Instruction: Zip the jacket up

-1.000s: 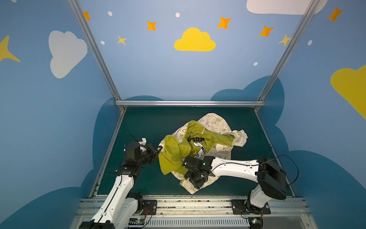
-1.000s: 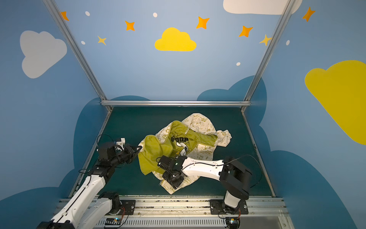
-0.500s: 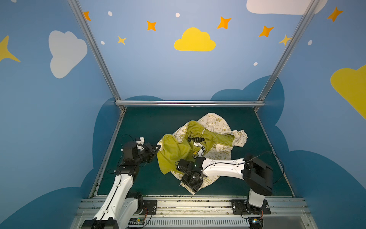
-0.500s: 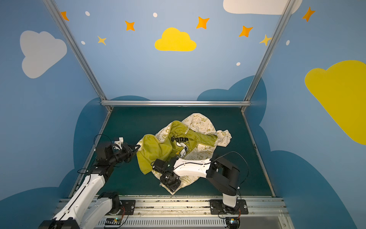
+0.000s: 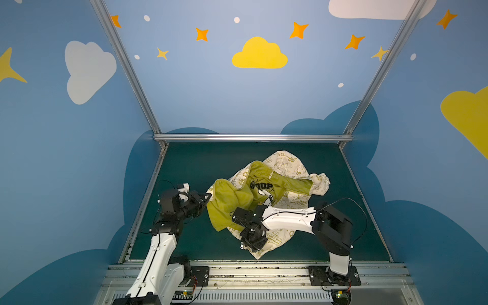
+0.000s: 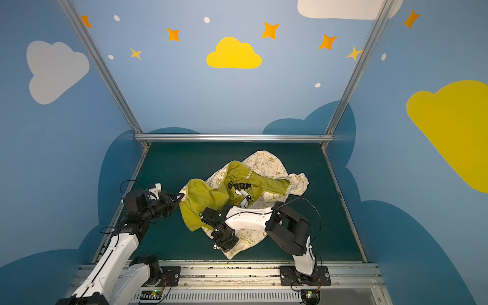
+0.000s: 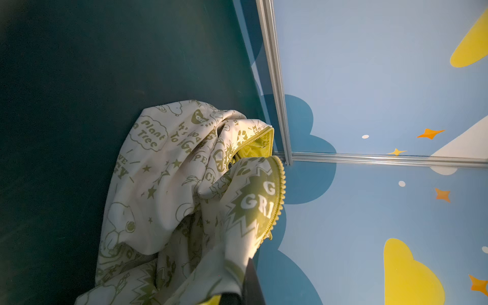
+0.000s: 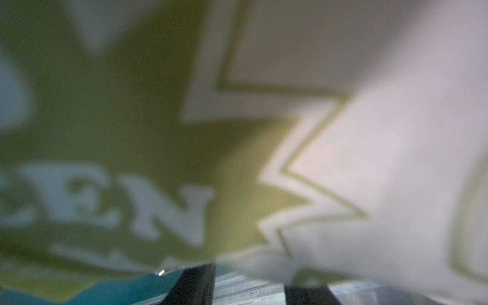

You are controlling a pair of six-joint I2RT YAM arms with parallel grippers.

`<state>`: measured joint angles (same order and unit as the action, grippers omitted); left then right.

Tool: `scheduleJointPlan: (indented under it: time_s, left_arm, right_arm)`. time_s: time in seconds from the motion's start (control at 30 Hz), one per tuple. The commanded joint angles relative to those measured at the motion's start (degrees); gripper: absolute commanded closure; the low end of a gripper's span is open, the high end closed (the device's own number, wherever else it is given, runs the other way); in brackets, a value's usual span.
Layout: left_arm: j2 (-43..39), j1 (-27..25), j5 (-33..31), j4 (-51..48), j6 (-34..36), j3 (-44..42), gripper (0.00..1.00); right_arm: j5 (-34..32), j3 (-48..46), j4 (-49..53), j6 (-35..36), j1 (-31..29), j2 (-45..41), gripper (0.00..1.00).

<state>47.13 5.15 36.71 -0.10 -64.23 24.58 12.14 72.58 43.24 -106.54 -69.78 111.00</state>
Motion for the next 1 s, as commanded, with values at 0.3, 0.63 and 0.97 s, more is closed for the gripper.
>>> scheduleJointPlan:
  time_s: [0.3,0.63,0.97]
  left_arm:
    - [-2.42,2.49,2.14,-2.19,1.88,-4.11,0.97]
    - [-2.04,1.91,5.51,-0.47,-0.32,-4.59,0.97]
    - [-5.07,0.42,8.95,-0.16,-5.64,1.62,0.97]
  right_arm:
    - [-2.77,-4.78,-10.38,1.07,-0.09,5.3,1.0]
    - [-18.26,-5.09,-4.86,11.31,-0.38,-9.73,1.0]
    - [-19.85,-20.35,-31.21,25.21,0.49,-26.41,1.0]
